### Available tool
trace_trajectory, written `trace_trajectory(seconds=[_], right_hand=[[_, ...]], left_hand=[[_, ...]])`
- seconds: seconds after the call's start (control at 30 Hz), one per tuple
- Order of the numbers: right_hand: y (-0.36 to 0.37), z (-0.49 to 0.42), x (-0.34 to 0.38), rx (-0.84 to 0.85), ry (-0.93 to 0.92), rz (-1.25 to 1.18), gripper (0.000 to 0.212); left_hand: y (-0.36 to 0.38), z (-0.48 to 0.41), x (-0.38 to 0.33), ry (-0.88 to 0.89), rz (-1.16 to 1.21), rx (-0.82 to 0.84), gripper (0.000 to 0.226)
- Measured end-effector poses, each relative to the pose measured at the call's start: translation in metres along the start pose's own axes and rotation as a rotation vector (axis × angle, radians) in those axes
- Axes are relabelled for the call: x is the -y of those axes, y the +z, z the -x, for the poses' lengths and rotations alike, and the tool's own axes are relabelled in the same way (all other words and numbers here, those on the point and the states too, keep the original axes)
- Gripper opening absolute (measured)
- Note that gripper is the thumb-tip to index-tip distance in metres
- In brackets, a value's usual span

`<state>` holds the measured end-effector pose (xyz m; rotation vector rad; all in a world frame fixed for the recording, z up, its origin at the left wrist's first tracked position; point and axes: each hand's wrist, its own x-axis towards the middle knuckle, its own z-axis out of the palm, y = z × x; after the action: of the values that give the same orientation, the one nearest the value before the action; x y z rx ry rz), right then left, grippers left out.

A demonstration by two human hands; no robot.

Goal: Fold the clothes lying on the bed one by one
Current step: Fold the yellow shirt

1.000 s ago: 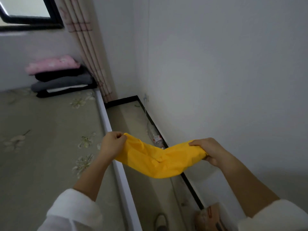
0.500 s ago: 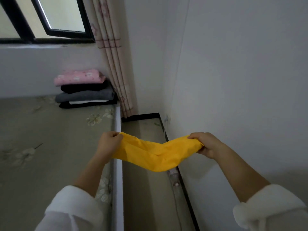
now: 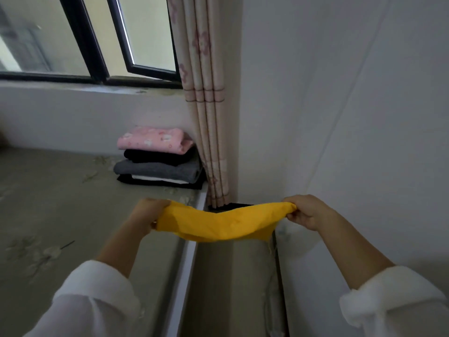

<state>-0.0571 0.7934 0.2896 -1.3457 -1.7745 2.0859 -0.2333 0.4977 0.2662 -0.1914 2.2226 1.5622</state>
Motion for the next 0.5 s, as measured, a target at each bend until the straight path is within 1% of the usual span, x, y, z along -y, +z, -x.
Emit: trace_trajectory(seconds=[0.03, 0.1, 0.17, 0.27, 0.33, 0.43, 0.5], right_hand=[[0.009, -0.016, 0.013, 0.006, -0.011, -0.025, 0.013], [0.03, -0.048, 0.04, 0.047, -0.032, -0.096, 0.013], [0.052, -0.079, 0.066, 0.081, -0.056, -0.166, 0.014], [0.088, -0.127, 0.106, 0.099, -0.071, -0.222, 0.017], [0.115, -0.16, 0.131, 0.115, -0.081, -0.22, 0.015], [0.162, -0.207, 0.167, 0.143, -0.084, -0.166, 0.014], [0.193, -0.237, 0.19, 0.167, -0.084, -0.115, 0.012]], left_hand=[[-0.001, -0.013, -0.008, -0.047, 0.107, 0.021, 0.034], [-0.005, -0.039, -0.024, -0.127, 0.295, 0.075, 0.023], [-0.011, -0.072, -0.042, -0.15, 0.387, 0.109, 0.012], [-0.025, -0.126, -0.067, -0.143, 0.429, 0.112, 0.01], [-0.036, -0.164, -0.084, -0.119, 0.441, 0.099, 0.015], [-0.055, -0.224, -0.11, -0.061, 0.424, 0.058, 0.029], [-0.07, -0.264, -0.126, -0.033, 0.419, 0.054, 0.028]])
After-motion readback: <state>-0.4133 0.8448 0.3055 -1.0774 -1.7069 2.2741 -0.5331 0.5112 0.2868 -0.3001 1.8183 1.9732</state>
